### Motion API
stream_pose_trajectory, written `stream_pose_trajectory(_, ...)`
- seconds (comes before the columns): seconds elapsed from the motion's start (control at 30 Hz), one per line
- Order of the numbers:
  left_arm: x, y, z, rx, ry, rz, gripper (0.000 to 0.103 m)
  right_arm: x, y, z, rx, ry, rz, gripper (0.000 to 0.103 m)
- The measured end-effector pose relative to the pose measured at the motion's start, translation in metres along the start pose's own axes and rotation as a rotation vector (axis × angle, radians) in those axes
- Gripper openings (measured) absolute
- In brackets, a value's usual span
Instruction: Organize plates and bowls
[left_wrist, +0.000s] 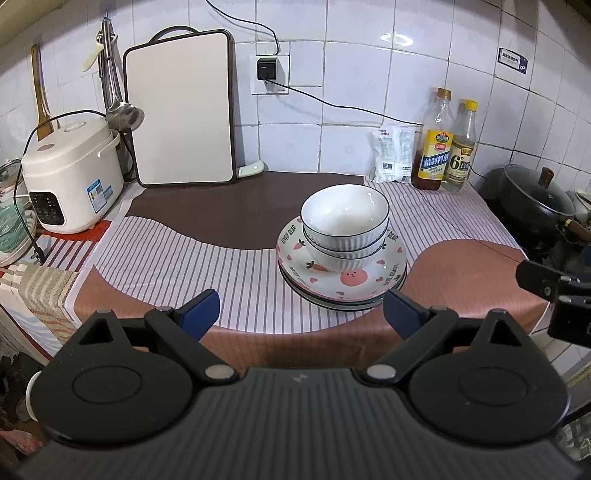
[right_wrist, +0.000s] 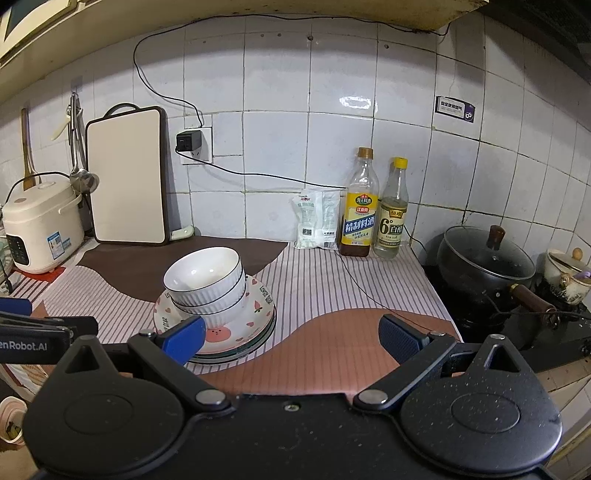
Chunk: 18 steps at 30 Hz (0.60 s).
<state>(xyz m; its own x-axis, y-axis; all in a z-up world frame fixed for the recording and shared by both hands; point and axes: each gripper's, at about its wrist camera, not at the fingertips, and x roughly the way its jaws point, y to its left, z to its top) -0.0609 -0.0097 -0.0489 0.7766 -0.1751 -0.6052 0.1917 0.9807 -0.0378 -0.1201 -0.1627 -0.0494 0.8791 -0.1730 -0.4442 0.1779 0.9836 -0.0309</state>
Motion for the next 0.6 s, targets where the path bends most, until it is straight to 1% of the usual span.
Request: stream_pose_trajectory(0.6, -0.0009, 0.0011, 0.0010, 0.001, -0.008, 0.023, 0.096, 0.0040, -0.0046, -0.0034, -0.004, 0.015, 0.000, 0.102)
